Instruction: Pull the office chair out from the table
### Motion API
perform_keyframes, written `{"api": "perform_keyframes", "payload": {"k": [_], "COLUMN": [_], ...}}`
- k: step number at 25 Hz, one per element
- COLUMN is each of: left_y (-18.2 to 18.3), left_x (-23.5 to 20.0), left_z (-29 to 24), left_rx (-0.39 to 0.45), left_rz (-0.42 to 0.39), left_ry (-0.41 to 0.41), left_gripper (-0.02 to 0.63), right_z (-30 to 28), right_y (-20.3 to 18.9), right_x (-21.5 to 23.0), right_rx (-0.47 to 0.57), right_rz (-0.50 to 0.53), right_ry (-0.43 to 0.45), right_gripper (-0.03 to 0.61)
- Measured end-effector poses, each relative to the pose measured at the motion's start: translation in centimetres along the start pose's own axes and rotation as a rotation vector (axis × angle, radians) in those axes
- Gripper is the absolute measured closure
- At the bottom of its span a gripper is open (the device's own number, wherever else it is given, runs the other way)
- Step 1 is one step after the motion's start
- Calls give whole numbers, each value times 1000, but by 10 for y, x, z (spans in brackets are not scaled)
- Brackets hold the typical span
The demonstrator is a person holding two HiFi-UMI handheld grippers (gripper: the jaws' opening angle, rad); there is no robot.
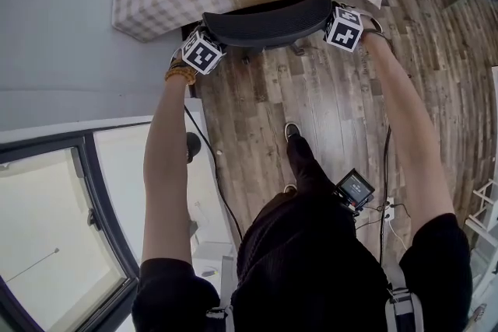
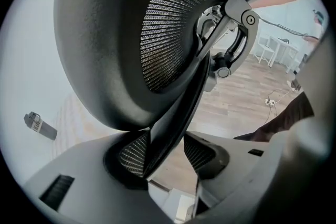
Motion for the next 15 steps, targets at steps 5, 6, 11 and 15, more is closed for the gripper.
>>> {"api": "perform_keyframes", "payload": {"k": [5, 6, 11, 15], "left_y": [-7, -8, -17, -25], "left_x": [16, 20, 34, 45], "left_z": [2, 3, 10, 16], "left_rx": [-3, -2, 0, -2], "left_rz": [3, 6, 12, 8], "left_ry": [15, 11, 11, 12], "left_gripper": [403, 403, 403, 403], "right_z": [9, 11, 19, 26], "right_y": [-4, -5, -4, -2], "right_x": [-14, -16, -31, -43], "right_rx": [4, 4, 8, 11], "right_rz": [0, -1, 1, 2], "right_ry": [-6, -7, -5, -3], "right_gripper": [433, 433, 432, 433]}}
Point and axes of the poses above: the fingertips, and each gripper's own axes: z backward along the fingers, x to its right, y out of its top, the point moved 3 cm from there along z, backward along the fingers, and after that the axes turned 10 degrees about -y, right-handed, at the moved point
